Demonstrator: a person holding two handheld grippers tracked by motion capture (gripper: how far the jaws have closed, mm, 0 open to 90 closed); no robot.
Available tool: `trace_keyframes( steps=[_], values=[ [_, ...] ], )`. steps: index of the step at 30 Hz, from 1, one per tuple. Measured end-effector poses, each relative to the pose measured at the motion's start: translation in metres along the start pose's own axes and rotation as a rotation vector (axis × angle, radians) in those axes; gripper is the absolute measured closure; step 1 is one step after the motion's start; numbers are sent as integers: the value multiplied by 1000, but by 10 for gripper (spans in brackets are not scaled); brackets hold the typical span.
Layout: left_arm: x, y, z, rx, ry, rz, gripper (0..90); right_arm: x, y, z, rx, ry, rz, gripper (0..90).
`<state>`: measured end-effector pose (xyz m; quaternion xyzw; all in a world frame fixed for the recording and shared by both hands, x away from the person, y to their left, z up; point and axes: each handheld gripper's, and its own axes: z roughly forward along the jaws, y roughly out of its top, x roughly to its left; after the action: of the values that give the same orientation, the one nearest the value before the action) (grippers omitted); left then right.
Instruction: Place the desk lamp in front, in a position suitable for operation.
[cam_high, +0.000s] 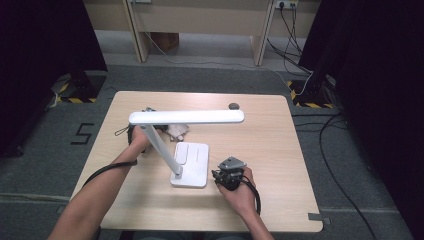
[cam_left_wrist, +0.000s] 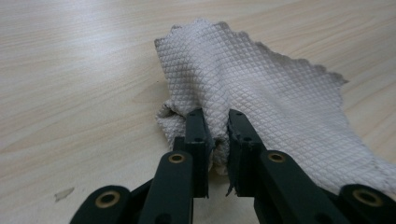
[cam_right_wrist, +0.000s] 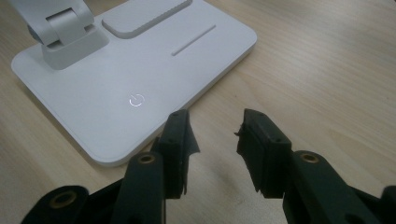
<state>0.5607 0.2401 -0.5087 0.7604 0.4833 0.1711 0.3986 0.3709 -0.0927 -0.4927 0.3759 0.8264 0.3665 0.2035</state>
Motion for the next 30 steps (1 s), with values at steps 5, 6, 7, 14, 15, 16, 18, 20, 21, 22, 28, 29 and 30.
trace_keyframes(
  steps=[5, 6, 7, 14, 15, 16, 18, 20, 21, 22, 28, 29, 30],
  values=[
    [-2, -7, -28, -51, -23, -8, 803, 0, 0, 2, -5, 2, -3, 625],
    [-2, -9, -36, -72, -26, -12, 802, 0, 0, 2, -5, 2, -4, 625],
    [-2, -9, -36, -72, -26, -12, 803, 0, 0, 2, -5, 2, -4, 625],
    [-5, -24, -93, -169, -29, 6, 803, 5, 0, 7, -14, 8, -14, 628],
    [-7, -26, -100, -178, -29, 8, 803, 5, 0, 7, -10, 7, -11, 628],
    [-8, -29, -107, -183, -27, 17, 803, 6, 0, 8, -12, 11, -15, 628],
    [-10, -34, -121, -192, -22, 34, 803, 7, 0, 10, -6, 19, -20, 628],
    [-12, -41, -133, -207, -19, 27, 802, 9, 0, 10, -10, 24, -26, 628],
    [-13, -44, -139, -215, -17, 24, 802, 9, 0, 10, -10, 25, -28, 628],
    [-13, -44, -139, -215, -17, 24, 803, 9, 0, 10, -10, 25, -28, 628],
    [-18, -64, -174, -268, -3, 10, 803, 5, 0, 7, -28, 23, -23, 627],
    [-18, -66, -179, -274, -1, 2, 802, 4, 0, 6, -29, 20, -20, 627],
    [-18, -66, -179, -274, -1, 2, 802, 3, -1, 5, -33, 18, -14, 627]
  ],
)
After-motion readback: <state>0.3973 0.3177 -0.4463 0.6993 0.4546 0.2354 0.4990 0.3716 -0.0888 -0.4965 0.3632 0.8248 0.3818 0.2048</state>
